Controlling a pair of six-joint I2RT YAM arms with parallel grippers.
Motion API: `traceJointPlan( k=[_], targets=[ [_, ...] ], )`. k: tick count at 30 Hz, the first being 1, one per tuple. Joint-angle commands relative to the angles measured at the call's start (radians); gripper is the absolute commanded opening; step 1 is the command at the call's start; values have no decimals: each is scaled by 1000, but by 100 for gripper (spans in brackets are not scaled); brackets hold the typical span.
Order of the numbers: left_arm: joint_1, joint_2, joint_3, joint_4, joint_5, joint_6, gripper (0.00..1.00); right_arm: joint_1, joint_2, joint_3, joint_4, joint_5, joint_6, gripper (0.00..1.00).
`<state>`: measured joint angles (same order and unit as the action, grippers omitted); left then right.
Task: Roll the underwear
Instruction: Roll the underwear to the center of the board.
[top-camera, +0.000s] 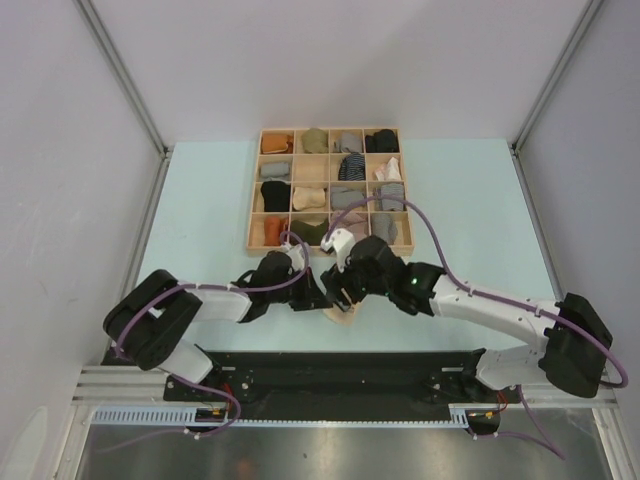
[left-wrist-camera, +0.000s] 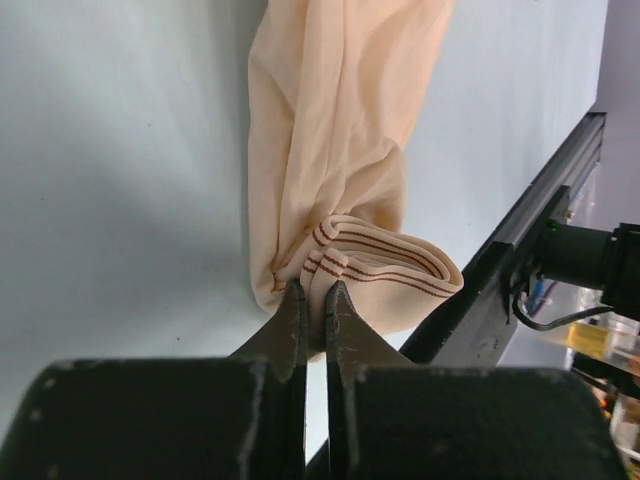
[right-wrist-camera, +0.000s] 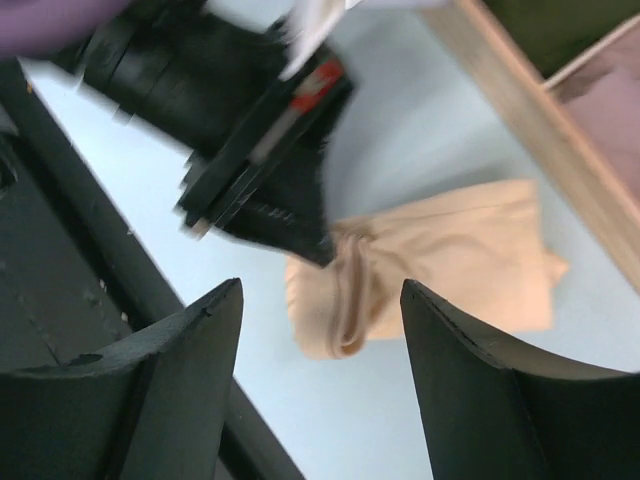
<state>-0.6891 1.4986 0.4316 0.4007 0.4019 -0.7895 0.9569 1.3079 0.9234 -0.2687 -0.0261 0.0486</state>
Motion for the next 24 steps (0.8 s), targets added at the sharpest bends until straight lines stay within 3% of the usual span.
traceJointPlan(
  k=[1,7,14,24],
  targets=[
    [40,54,6,-45,101,-34,0,118,-24,-107,89,176,-20,68],
    [85,97,-5,-8,173,-39,0,193,-38,-218,216,258,-16,65],
    [92,124,1,-8,213,-44,0,298,22,-225,299,360,-71,61],
    [102,132,32,-60,230,-13,0,326,143,-225,296,362,-72,49]
  ],
)
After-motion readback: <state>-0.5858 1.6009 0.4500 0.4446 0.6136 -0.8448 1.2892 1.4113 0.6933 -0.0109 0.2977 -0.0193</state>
